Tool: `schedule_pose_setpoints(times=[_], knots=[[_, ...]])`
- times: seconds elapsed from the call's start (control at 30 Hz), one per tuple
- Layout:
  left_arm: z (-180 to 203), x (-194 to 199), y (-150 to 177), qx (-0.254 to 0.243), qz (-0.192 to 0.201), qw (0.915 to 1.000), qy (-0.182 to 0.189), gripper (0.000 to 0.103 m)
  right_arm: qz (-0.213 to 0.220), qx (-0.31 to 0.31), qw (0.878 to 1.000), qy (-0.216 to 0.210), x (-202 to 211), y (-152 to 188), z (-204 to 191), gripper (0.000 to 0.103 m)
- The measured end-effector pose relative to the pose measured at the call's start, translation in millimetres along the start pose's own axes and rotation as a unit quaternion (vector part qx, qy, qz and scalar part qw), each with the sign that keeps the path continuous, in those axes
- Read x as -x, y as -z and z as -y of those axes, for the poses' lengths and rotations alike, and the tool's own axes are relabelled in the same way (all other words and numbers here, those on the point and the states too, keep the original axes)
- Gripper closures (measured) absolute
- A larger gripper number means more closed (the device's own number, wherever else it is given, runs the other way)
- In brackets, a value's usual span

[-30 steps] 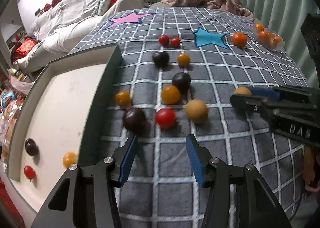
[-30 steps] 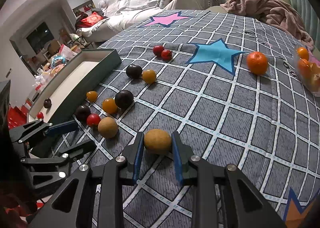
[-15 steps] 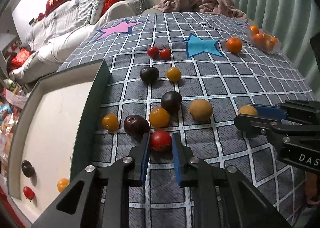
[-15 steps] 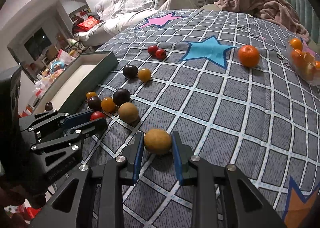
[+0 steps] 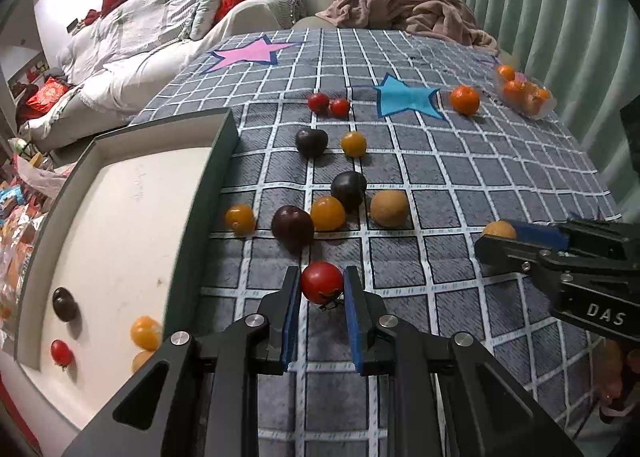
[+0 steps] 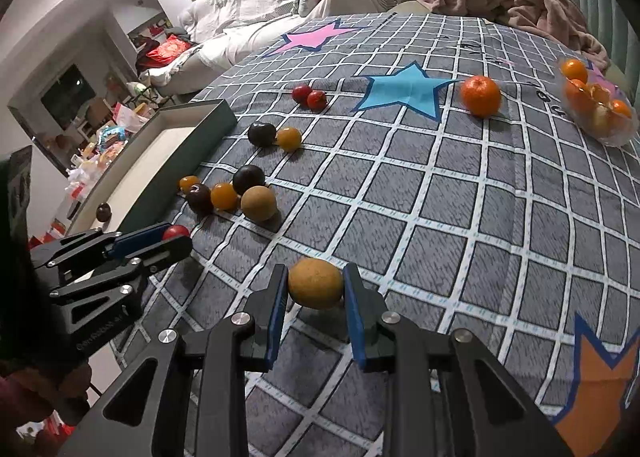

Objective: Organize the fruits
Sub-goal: 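Carry both fruits into the white tray and open both grippers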

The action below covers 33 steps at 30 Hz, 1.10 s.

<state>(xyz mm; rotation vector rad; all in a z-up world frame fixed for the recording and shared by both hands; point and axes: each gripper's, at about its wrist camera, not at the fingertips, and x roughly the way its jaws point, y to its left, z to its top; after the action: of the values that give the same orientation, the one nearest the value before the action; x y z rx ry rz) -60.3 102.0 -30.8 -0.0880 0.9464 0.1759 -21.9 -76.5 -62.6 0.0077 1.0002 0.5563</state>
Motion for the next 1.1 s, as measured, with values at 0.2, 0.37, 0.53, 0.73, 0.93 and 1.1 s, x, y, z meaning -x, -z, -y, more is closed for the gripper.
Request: schedule_pose_setpoints(times=[0.2,0.37,0.53,0.73,0.93,1.1], knots=[[-18,21,1,0.021,0.009,0.9997,0.003,0.080,-0.001,0.007,1.000,0.003,8,-1,-17,0.073],[-39,33,6,0.039,0.015,0.9991,-0.003,0.080,0.000,0.026,1.000,0.004,12,-5,-40,0.073],[-64,43,15,0.064,0.016,0.9978,-0.011,0.080,-0.001,0.053,0.999,0.004,14,-10,-69,0.073],[-97,50,24,0.092,0.018,0.9954,-0.019,0.080,-0.007,0.082,0.997,-0.003,8,-19,-107,0.073],[-129,53,21,0.112,0.026,0.9930,-0.026,0.080,-0.017,0.107,0.994,-0.012,-5,-32,-145,0.073],[-155,48,9,0.124,0.024,0.9914,-0.033,0.080,-0.024,0.126,0.991,-0.021,-22,-49,-174,0.073]])
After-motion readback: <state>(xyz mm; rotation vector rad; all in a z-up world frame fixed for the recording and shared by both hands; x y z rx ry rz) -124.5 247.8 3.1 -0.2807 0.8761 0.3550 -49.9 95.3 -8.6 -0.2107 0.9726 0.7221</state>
